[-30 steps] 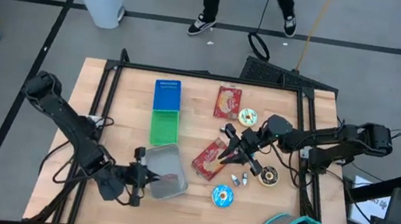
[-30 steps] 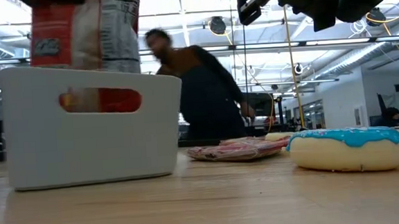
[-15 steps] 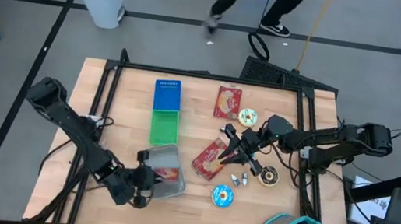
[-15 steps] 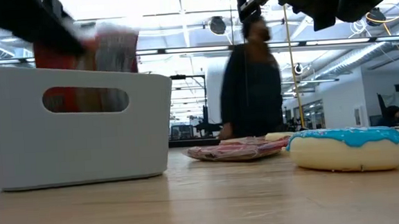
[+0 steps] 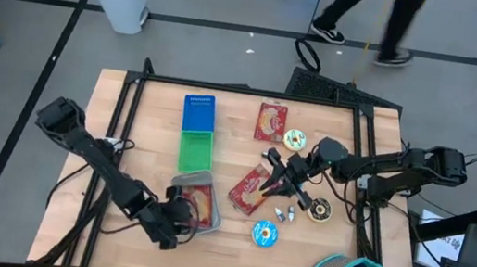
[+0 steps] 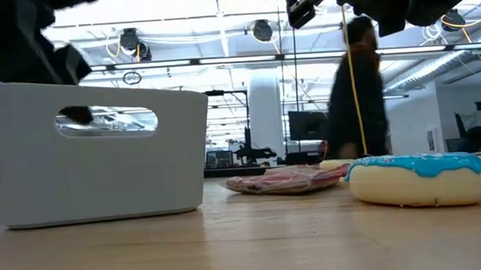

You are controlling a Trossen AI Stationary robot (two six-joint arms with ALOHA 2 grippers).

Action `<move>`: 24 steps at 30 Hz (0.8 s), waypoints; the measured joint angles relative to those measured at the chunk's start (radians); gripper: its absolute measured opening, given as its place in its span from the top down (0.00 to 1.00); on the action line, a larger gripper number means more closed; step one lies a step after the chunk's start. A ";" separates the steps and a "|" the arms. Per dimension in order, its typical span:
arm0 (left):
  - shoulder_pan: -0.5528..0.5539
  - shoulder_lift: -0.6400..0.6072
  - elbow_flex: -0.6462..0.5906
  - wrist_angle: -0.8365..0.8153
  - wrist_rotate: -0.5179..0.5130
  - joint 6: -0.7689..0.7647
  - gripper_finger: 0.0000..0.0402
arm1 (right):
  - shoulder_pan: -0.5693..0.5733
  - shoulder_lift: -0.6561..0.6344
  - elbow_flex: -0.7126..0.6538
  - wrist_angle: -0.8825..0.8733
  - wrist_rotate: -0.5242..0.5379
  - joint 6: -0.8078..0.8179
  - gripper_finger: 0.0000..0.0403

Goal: Pick & Place Food Item
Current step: Put the right popcorn pack into the gray bin, then put the top popcorn pack into the gray bin

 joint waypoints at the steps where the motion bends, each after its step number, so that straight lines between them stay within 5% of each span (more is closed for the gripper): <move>1: 0.000 -0.011 0.000 0.009 -0.009 0.002 0.57 | 0.003 0.000 0.000 0.000 0.000 0.000 0.84; 9: -0.012 -0.178 0.000 0.009 -0.094 0.143 0.55 | 0.017 0.000 0.000 -0.001 0.000 -0.001 0.80; 14: -0.094 -0.350 -0.006 0.013 -0.339 0.245 0.55 | 0.020 0.000 0.000 -0.054 0.048 -0.001 0.75; 20: -0.214 -0.514 -0.093 0.025 -0.649 0.268 0.55 | 0.010 0.000 0.000 -0.356 0.373 -0.105 0.65; 24: -0.233 -0.583 -0.201 0.109 -0.688 0.250 0.55 | -0.023 0.001 0.000 -0.560 0.702 -0.193 0.58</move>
